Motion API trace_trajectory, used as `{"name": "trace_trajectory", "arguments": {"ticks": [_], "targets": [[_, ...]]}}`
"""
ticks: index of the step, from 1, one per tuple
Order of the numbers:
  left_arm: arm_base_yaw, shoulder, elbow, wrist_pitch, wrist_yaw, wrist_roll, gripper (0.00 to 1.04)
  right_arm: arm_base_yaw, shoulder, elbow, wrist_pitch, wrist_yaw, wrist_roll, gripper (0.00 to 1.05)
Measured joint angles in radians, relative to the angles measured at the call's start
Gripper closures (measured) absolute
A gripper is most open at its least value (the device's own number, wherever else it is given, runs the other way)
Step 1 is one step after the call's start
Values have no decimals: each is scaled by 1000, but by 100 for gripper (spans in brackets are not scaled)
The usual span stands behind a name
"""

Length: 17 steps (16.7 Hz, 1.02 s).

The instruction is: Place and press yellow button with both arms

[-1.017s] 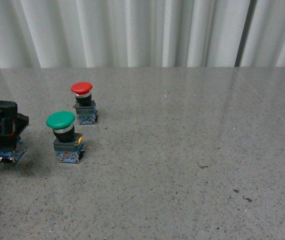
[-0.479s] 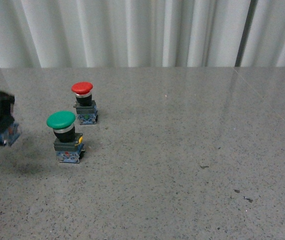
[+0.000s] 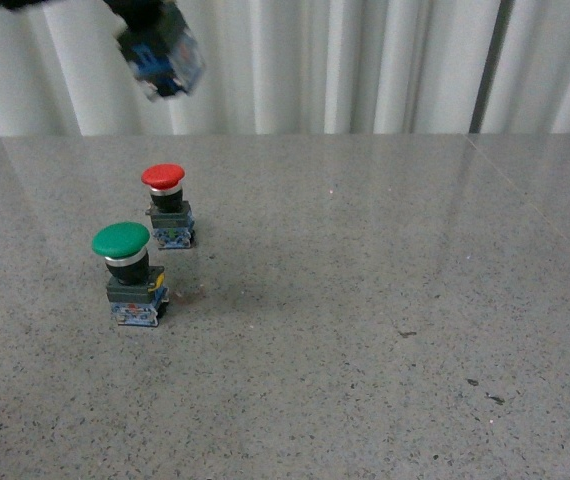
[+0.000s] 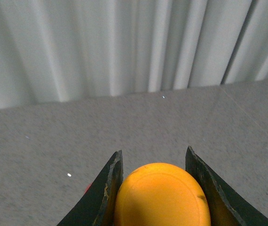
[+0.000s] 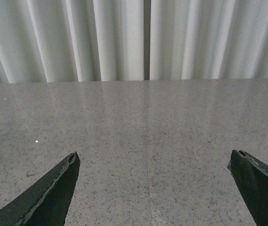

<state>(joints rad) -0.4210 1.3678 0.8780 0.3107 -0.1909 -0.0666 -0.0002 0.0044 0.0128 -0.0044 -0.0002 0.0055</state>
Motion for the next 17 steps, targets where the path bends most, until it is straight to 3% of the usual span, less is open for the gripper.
{"name": "trace_trajectory", "arguments": {"ticks": [3,6,17], "targets": [[-116,148,28,-18,-65,-133,71,0,0,0,0,0,0,6],[-176,250,40,-10,-102,-204,71,0,0,0,0,0,0,6],[-219,458,90,-5,-150,-276,72,0,0,0,0,0,0,6]]}}
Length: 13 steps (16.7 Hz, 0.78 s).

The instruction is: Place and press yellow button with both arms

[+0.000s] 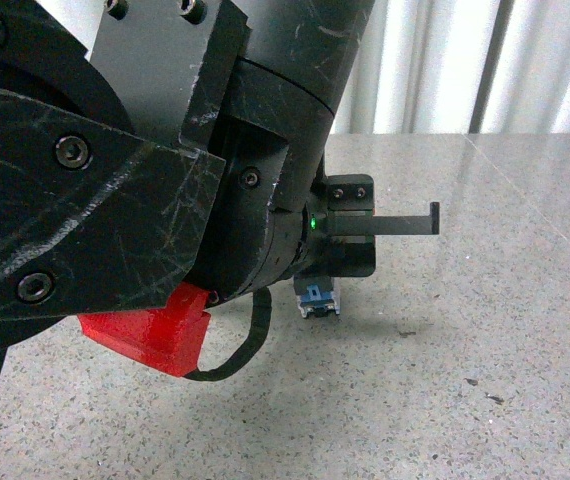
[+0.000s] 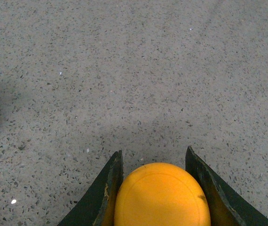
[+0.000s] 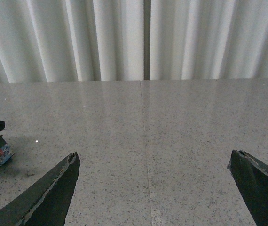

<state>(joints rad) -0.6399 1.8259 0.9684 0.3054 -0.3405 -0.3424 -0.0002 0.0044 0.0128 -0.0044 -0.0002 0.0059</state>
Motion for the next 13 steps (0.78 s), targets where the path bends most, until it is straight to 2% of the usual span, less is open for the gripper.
{"name": "trace_trajectory", "arguments": {"ticks": [2,3,4,5,7,8,12,13], "targets": [[1,0,0,0,-5,-2,69,0,0,0,0,0,0,6],[1,0,0,-2,-5,-2,61,0,0,0,0,0,0,6],[1,0,0,-7,-5,-2,46,0,0,0,0,0,0,6],[0,0,0,-6,-5,-2,39,0,0,0,0,0,0,6],[-1,-3,0,-10,-4,-2,13,0,0,0,0,0,0,6],[-1,-14,0,-10,-4,-1,5,0,0,0,0,0,0,6],[24,-134,-19,52,-4,23,7,0,0,0,0,0,0,6],[53,-216,-49,86,-1,85,7,0,0,0,0,0,0,6]]}}
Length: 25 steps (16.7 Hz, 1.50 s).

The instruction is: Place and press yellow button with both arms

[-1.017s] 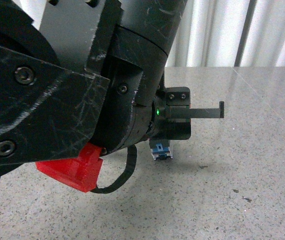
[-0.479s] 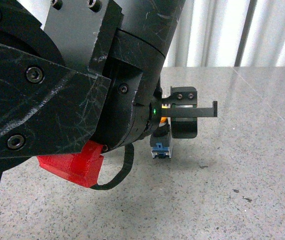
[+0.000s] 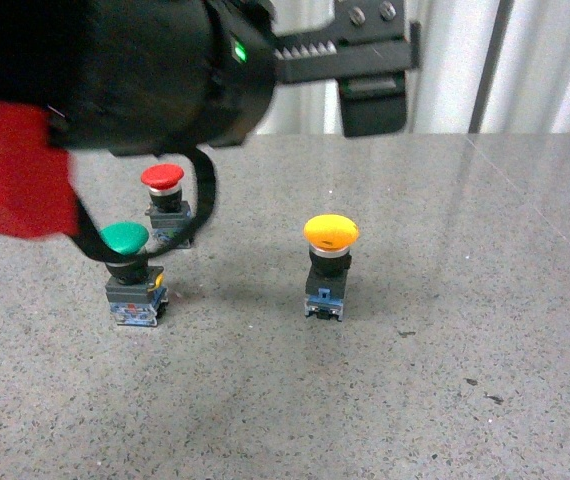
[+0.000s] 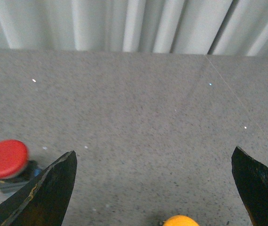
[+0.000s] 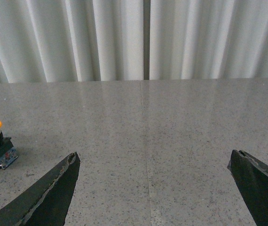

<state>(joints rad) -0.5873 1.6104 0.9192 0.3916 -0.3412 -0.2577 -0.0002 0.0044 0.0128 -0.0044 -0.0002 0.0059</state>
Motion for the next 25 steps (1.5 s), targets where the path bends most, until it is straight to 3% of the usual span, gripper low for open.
{"name": "trace_trajectory", "arguments": {"ticks": [4,6,8,9,15,20,22,25], "targets": [[145,-298,-155,57,38,164,7,0,0,0,0,0,0,6],[170,-473,-249,108,84,262,7,0,0,0,0,0,0,6],[178,-650,-350,3,-9,265,22,0,0,0,0,0,0,6],[221,-769,-462,-21,-6,265,33,0,0,0,0,0,0,6],[410,-1041,-736,-11,161,257,104,0,0,0,0,0,0,6],[481,-1152,-810,-46,236,259,103,0,0,0,0,0,0,6],[588,-1200,-834,-72,328,259,103,0,0,0,0,0,0,6],[584,-1265,-861,-108,341,259,103,0,0,0,0,0,0,6]]}}
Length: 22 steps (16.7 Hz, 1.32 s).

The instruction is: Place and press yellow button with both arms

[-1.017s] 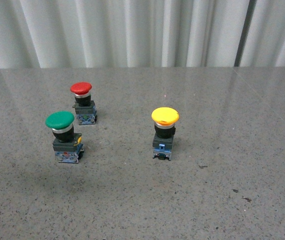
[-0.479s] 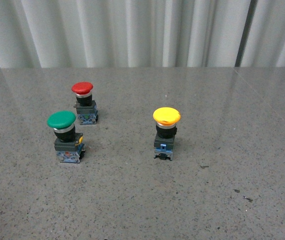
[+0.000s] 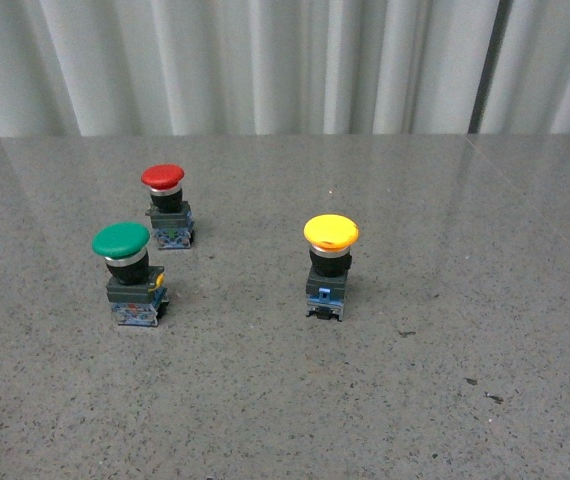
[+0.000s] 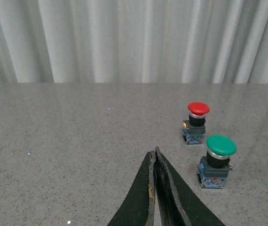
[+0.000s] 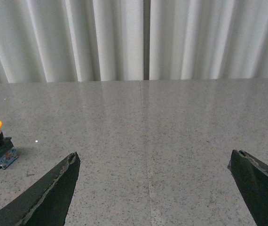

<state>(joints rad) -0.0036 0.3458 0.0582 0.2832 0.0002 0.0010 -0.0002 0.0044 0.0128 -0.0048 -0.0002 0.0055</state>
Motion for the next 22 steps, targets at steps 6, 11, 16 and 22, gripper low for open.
{"name": "trace_trajectory", "arguments": {"ticks": [6,11,16,22], "targets": [[3,-108,-44,-50,0,0,103,0,0,0,0,0,0,6],[3,-173,-44,-111,0,0,103,0,0,0,0,0,0,6],[3,-335,-43,-293,-2,0,103,0,0,0,1,0,0,6],[3,-335,-43,-288,0,0,64,0,0,0,1,0,0,6]]}}
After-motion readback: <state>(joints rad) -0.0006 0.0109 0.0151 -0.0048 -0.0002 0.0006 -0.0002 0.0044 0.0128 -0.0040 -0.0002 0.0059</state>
